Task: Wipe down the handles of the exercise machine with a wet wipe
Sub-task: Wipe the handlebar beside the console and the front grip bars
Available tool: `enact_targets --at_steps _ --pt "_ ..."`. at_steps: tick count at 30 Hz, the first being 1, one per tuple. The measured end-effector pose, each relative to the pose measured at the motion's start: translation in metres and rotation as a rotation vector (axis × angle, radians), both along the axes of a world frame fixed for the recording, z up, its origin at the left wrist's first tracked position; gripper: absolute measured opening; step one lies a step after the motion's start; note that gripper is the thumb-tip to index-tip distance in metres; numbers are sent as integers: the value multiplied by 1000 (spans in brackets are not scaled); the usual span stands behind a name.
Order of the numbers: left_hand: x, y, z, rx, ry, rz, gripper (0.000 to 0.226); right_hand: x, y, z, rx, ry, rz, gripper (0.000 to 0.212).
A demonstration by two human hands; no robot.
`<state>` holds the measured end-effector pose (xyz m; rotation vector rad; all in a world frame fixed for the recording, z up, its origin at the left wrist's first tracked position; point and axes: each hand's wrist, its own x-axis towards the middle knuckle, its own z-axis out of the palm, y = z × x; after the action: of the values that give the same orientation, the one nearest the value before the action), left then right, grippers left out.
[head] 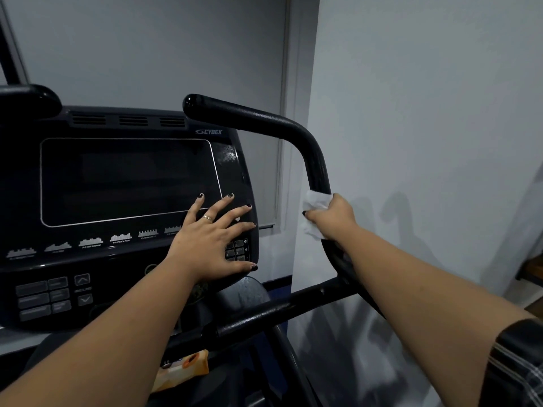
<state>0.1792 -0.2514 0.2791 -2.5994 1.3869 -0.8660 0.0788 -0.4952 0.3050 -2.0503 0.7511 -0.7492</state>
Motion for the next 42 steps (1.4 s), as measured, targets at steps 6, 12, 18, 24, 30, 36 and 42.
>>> enact_targets --at_steps 6,12,18,24,30,36,42 --pt "3 0 1 8 13 -9 88 31 -5 53 28 -129 63 48" --pt "4 0 1 -4 9 -12 88 36 1 67 108 -225 70 25" --pt "3 0 0 3 28 -3 88 18 1 41 191 -55 36 26" --pt "2 1 2 35 57 -2 88 -1 7 0 -92 373 -67 11" --pt "4 5 15 74 229 -51 87 -42 26 -44 -303 602 -263 26" --pt "22 48 50 -239 100 -28 70 -48 34 -58 -506 642 -334 35" --pt "46 76 31 -156 -35 52 75 -31 20 -48 -234 461 -203 59"
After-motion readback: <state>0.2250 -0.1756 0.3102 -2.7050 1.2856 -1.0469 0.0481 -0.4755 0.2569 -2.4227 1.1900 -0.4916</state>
